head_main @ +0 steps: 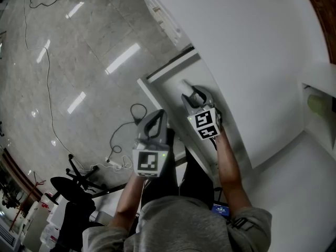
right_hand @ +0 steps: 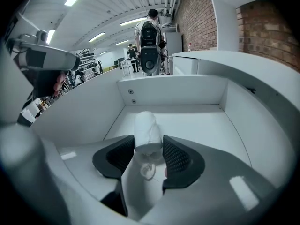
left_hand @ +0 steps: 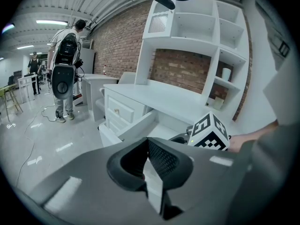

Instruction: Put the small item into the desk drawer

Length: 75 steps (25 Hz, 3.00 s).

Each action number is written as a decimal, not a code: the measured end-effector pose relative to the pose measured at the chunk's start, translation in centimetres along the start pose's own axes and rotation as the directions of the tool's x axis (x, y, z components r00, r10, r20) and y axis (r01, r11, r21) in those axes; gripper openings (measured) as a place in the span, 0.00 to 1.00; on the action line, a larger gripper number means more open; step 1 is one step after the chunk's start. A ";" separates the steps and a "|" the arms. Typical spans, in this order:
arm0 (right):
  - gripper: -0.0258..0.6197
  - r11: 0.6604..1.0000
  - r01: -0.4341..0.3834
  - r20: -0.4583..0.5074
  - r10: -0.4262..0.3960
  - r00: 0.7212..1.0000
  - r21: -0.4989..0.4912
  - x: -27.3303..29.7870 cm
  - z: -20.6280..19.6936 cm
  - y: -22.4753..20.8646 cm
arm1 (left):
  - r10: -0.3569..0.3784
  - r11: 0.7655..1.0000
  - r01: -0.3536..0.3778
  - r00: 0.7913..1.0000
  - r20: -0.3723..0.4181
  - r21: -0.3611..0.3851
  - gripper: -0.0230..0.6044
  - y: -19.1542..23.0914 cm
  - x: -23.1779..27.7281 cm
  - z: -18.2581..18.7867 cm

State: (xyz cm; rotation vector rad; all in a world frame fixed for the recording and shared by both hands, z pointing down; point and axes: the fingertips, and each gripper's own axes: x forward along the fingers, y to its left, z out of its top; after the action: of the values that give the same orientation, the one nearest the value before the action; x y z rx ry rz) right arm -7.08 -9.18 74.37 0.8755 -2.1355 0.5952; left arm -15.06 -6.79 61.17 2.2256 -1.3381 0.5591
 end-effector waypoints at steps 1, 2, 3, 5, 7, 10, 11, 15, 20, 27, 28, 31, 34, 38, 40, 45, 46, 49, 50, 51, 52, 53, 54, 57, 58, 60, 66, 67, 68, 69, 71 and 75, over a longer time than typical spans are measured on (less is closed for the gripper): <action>0.36 1.000 -0.002 -0.001 0.002 1.000 0.007 0.0 0.0 0.0 | 0.002 1.000 -0.002 1.000 0.003 -0.005 0.06 0.0 0.0 0.0; 0.40 1.000 -0.005 0.000 0.005 1.000 0.013 0.0 -0.1 0.0 | 0.005 1.000 -0.005 1.000 0.007 -0.012 0.06 0.0 0.0 0.1; 0.44 1.000 -0.009 0.003 0.009 1.000 0.020 -0.1 0.0 0.0 | 0.006 1.000 -0.006 1.000 0.009 -0.014 0.06 0.1 -0.1 0.2; 0.50 0.999 -0.017 0.014 0.017 1.000 0.032 -0.3 0.2 0.1 | 0.006 1.000 -0.006 1.000 0.008 -0.008 0.06 0.1 -0.1 0.2; 0.53 0.999 -0.018 0.024 0.017 1.000 0.036 -0.7 0.5 0.1 | 0.011 1.000 -0.011 1.000 0.014 -0.014 0.06 0.0 -0.3 0.4; 0.54 0.999 -0.010 0.034 0.009 0.999 0.031 -1.2 1.0 0.1 | 0.004 1.000 -0.004 1.000 0.013 0.003 0.06 -0.1 -0.7 0.6; 0.53 1.000 -0.008 0.038 0.007 0.999 0.030 -1.4 1.1 0.1 | 0.000 1.000 0.000 1.000 0.014 0.012 0.06 -0.1 -0.8 0.7; 0.53 1.000 0.001 0.052 -0.003 0.999 0.021 -2.5 2.0 0.5 | -0.004 1.000 0.004 1.000 0.031 0.021 0.06 -0.3 -1.7 1.6; 0.48 1.000 0.020 0.086 -0.021 0.996 0.011 -5.0 3.4 0.8 | -0.008 0.999 0.006 0.998 0.059 0.040 0.06 -1.1 -3.2 3.2; 0.40 0.997 0.071 0.157 -0.073 0.985 0.017 -9.9 5.6 1.0 | -0.011 0.999 0.004 0.993 0.119 0.053 0.06 -3.0 -5.7 6.6; 0.39 0.997 0.079 0.171 -0.082 0.982 0.022 -10.7 6.0 1.1 | -0.014 0.998 0.007 0.992 0.125 0.060 0.06 -3.2 -6.0 7.0; 0.36 0.994 0.105 0.216 -0.110 0.970 0.033 -13.4 7.4 1.4 | -0.028 0.996 0.016 0.989 0.144 0.084 0.06 -4.0 -7.2 8.2; 0.34 0.990 0.137 0.262 -0.143 0.954 0.040 -16.5 8.8 1.5 | -0.042 0.994 0.024 0.985 0.164 0.107 0.06 -5.0 -8.4 9.7; 0.30 0.981 0.187 0.325 -0.196 0.925 0.060 -20.6 10.7 1.5 | -0.060 0.990 0.035 0.980 0.190 0.133 0.06 -6.3 -9.9 11.6; 0.27 0.975 0.210 0.351 -0.221 0.910 0.070 -22.5 11.4 1.5 | -0.071 0.988 0.041 0.978 0.198 0.150 0.06 -7.0 -10.6 12.4; 0.22 0.962 0.257 0.416 -0.272 0.867 0.094 -27.2 12.7 2.2 | -0.099 0.980 0.054 0.967 0.235 0.192 0.06 -9.0 -12.4 14.7; 0.20 0.959 0.265 0.430 -0.283 0.857 0.103 -28.2 12.9 2.4 | -0.104 0.978 0.055 0.964 0.244 0.199 0.06 -9.4 -12.8 15.2; 0.14 0.947 0.291 0.467 -0.320 0.825 0.135 -31.0 13.5 3.0 | -0.114 0.974 0.055 0.957 0.268 0.218 0.06 -10.3 -14.2 16.5; 0.13 0.943 0.299 0.477 -0.331 0.814 0.144 -31.8 13.7 3.2 | -0.114 0.974 0.052 0.954 0.276 0.222 0.06 -10.5 -14.7 16.9; 0.13 0.939 0.307 0.487 -0.342 0.804 0.154 -32.6 13.8 3.4 | -0.115 0.973 0.050 0.952 0.285 0.224 0.06 -10.6 -15.1 17.4; 0.12 0.935 0.314 0.496 -0.353 0.793 0.163 -33.4 13.9 3.6 | -0.116 0.973 0.048 0.949 0.295 0.227 0.06 -10.7 -15.6 17.7; 0.11 0.931 0.322 0.505 -0.364 0.782 0.173 -34.2 14.0 3.8 | -0.118 0.972 0.047 0.946 0.303 0.232 0.06 -10.8 -16.1 18.1; 0.10 0.927 0.329 0.514 -0.375 0.772 0.182 -35.1 14.0 4.0 | -0.122 0.970 0.046 0.943 0.311 0.239 0.06 -11.0 -16.6 18.5; 0.07 0.916 0.345 0.531 -0.400 0.747 0.204 -37.2 14.2 5.0 | -0.136 0.966 0.051 0.935 0.327 0.255 0.06 -11.6 -18.1 19.4; 0.06 0.913 0.349 0.534 -0.406 0.742 0.210 -37.8 14.2 5.4 | -0.142 0.964 0.054 0.933 0.331 0.260 0.06 -11.9 -18.6 19.6; 0.05 0.909 0.353 0.541 -0.417 0.730 0.223 -38.8 14.2 5.9 | -0.155 0.960 0.060 0.928 0.340 0.275 0.06 -12.4 -19.4 20.2; 0.04 0.893 0.383 0.557 -0.448 0.699 0.238 -40.5 14.3 7.7 | -0.199 0.947 0.087 0.913 0.355 0.308 0.06 -12.9 -21.1 20.8; 0.04 0.890 0.388 0.558 -0.454 0.695 0.240 -40.8 14.2 8.0 | -0.207 0.945 0.092 0.912 0.355 0.314 0.06 -13.0 -21.3 20.8; 0.04 0.886 0.394 0.557 -0.461 0.691 0.244 -41.1 14.1 8.2 | -0.214 0.943 0.097 0.910 0.355 0.319 0.06 -13.0 -21.5 20.8; 0.04 0.882 0.400 0.557 -0.468 0.686 0.249 -41.4 14.0 8.4 | -0.221 0.940 0.103 0.909 0.354 0.324 0.06 -13.1 -21.7 20.8; 0.04 0.872 0.413 0.553 -0.486 0.677 0.261 -41.9 13.7 8.8 | -0.236 0.936 0.114 0.904 0.355 0.333 0.06 -13.2 -22.1 20.8; 0.04 0.851 0.437 0.543 -0.524 0.656 0.293 -42.6 12.9 9.7 | -0.266 0.926 0.135 0.897 0.354 0.352 0.06 -13.2 -23.1 20.5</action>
State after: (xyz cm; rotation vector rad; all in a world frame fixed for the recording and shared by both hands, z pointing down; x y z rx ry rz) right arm 0.89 5.83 32.12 1.8517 -2.2576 0.1779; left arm -11.41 2.53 29.15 2.8262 -1.2402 0.2665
